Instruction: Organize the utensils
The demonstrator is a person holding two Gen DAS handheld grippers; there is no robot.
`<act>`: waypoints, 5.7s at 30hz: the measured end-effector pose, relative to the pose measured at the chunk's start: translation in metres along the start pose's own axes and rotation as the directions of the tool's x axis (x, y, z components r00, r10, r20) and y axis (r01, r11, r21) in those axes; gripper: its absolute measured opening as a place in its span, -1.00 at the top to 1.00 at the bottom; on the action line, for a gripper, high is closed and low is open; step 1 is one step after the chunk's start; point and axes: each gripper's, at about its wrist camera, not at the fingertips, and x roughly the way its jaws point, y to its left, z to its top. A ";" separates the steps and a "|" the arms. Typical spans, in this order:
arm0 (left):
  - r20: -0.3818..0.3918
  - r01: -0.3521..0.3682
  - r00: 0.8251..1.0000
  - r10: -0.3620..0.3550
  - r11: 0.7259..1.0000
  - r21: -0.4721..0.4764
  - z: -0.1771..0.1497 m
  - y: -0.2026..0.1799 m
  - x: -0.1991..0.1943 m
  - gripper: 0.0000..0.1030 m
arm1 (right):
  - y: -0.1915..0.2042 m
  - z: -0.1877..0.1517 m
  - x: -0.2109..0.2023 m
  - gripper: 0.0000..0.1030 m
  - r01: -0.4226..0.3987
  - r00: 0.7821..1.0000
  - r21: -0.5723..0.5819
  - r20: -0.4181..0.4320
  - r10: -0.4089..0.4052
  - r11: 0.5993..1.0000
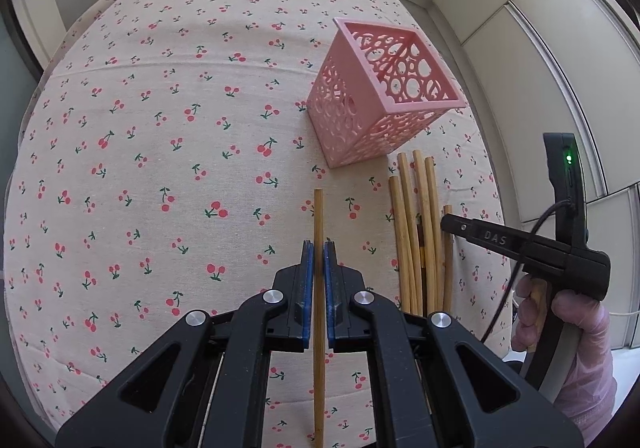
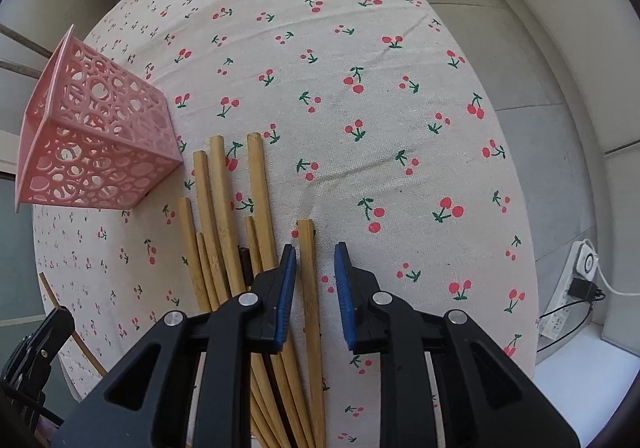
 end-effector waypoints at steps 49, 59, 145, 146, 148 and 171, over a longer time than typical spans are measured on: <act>0.529 -0.037 0.849 0.001 0.998 0.058 0.098 -0.071 -0.154 0.81 | -0.007 0.013 -0.296 0.85 -0.325 0.714 -0.095 0.627 0.310 0.941; 0.620 0.010 0.785 -0.001 1.000 -0.011 0.078 -0.048 -0.197 0.44 | 0.021 0.029 -0.268 0.85 -0.303 0.749 -0.095 0.591 0.299 0.948; -0.009 -0.163 0.987 0.163 0.987 -0.001 -0.008 -0.131 0.114 0.83 | -0.175 -0.137 -0.043 -0.65 -0.296 0.913 0.236 0.354 0.202 0.925; 0.006 -0.169 0.986 0.169 0.986 0.009 -0.012 -0.131 0.111 0.86 | -0.172 -0.137 -0.044 -0.65 -0.292 0.914 0.224 0.353 0.202 0.930; 0.025 -0.156 0.987 0.156 0.988 0.010 -0.015 -0.128 0.105 0.87 | -0.165 -0.134 -0.047 -0.65 -0.290 0.911 0.193 0.356 0.209 0.937; 0.112 0.068 0.991 -0.071 0.997 0.033 -0.028 -0.038 -0.012 0.88 | -0.058 0.003 -0.008 0.43 -0.117 0.988 0.158 0.117 0.099 0.980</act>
